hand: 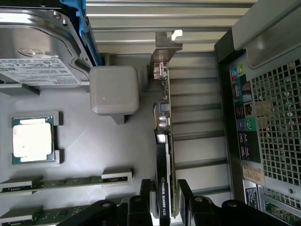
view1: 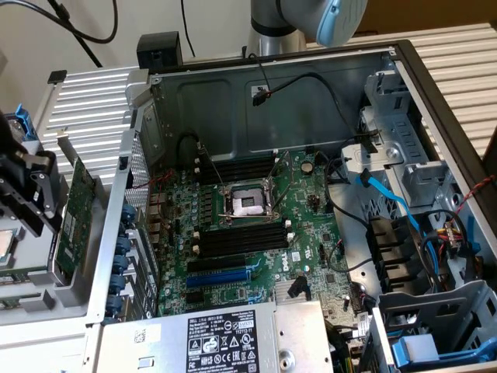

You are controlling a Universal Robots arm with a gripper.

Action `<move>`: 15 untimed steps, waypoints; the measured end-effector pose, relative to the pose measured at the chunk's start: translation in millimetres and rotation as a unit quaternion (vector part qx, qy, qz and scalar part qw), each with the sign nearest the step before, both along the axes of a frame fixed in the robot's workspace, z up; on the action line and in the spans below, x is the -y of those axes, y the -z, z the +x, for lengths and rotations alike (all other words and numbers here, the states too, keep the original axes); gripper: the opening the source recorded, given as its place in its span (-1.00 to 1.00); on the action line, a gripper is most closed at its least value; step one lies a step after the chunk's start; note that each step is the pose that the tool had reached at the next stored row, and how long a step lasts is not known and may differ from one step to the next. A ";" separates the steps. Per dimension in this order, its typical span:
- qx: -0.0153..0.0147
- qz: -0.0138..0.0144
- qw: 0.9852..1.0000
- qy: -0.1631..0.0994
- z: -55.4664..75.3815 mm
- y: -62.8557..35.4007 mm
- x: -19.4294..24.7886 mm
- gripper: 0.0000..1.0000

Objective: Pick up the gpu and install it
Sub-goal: 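Pick up the gpu and move the gpu toward the slot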

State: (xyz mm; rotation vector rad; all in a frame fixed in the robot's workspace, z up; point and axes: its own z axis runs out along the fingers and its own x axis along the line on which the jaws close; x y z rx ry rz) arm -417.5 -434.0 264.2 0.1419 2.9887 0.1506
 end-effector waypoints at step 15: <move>0.011 0.004 1.000 0.006 0.0 16.1 -2.8 -0.27</move>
